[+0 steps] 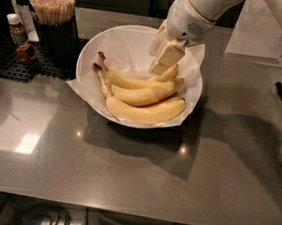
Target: Pick banana from white bowl
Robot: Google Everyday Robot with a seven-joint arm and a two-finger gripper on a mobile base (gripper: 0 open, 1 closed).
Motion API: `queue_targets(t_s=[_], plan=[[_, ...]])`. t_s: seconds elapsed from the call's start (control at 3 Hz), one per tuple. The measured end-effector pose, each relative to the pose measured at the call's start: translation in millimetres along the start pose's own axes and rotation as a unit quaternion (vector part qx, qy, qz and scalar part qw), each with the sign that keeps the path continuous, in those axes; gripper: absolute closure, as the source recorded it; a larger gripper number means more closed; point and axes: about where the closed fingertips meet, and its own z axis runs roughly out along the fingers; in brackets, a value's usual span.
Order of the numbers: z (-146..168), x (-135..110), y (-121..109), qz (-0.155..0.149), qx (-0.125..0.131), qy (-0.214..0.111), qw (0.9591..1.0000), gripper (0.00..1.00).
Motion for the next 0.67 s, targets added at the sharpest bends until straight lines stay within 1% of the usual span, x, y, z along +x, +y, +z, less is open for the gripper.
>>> queue_targets(t_s=[0.67], plan=[[2.4,-1.6,-1.6,-0.002,0.0,-0.003,1.0,0.39]])
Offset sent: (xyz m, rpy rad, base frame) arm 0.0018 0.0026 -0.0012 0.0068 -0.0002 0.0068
